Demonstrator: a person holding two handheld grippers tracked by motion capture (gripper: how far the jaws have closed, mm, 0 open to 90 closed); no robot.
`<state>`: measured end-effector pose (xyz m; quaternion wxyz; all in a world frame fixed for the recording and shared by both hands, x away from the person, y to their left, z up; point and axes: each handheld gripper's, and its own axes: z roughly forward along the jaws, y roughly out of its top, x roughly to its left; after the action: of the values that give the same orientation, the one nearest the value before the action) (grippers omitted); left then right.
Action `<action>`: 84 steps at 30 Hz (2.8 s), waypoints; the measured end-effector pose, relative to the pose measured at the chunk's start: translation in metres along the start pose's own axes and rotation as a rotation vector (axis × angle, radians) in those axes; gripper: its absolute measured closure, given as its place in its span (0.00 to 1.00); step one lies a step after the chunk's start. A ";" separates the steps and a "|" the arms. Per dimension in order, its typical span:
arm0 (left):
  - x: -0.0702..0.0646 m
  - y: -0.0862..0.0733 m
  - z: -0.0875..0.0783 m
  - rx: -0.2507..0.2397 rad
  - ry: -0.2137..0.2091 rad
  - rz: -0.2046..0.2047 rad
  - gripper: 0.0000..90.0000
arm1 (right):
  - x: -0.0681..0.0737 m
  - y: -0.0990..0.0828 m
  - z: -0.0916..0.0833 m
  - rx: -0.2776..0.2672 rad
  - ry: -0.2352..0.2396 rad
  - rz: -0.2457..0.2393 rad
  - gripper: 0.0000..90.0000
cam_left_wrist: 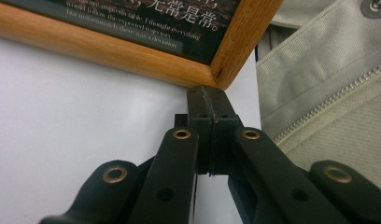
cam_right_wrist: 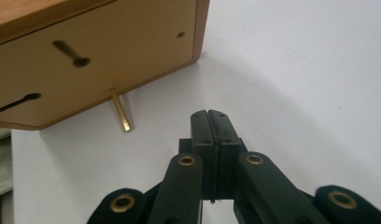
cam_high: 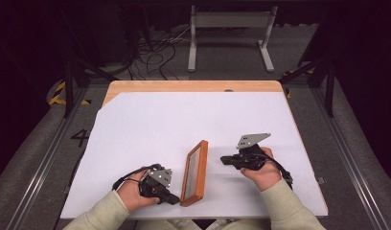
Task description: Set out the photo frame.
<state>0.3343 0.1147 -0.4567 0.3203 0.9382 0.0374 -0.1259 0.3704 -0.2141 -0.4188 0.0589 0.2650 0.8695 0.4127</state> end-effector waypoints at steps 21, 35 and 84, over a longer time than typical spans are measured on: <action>0.003 0.029 0.022 -0.023 0.024 0.048 1.00 | 0.004 -0.014 -0.022 -0.011 -0.021 0.011 1.00; 0.005 0.048 0.034 -0.051 0.100 0.044 1.00 | 0.011 -0.028 -0.026 0.013 -0.015 0.017 1.00; 0.015 0.006 -0.029 -0.247 0.196 -0.131 0.99 | 0.083 -0.039 0.012 0.089 0.210 -0.095 1.00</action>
<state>0.3560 0.1271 -0.4348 0.4193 0.8950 0.1445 -0.0488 0.2872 -0.1844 -0.4461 -0.0249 0.1809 0.8999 0.3960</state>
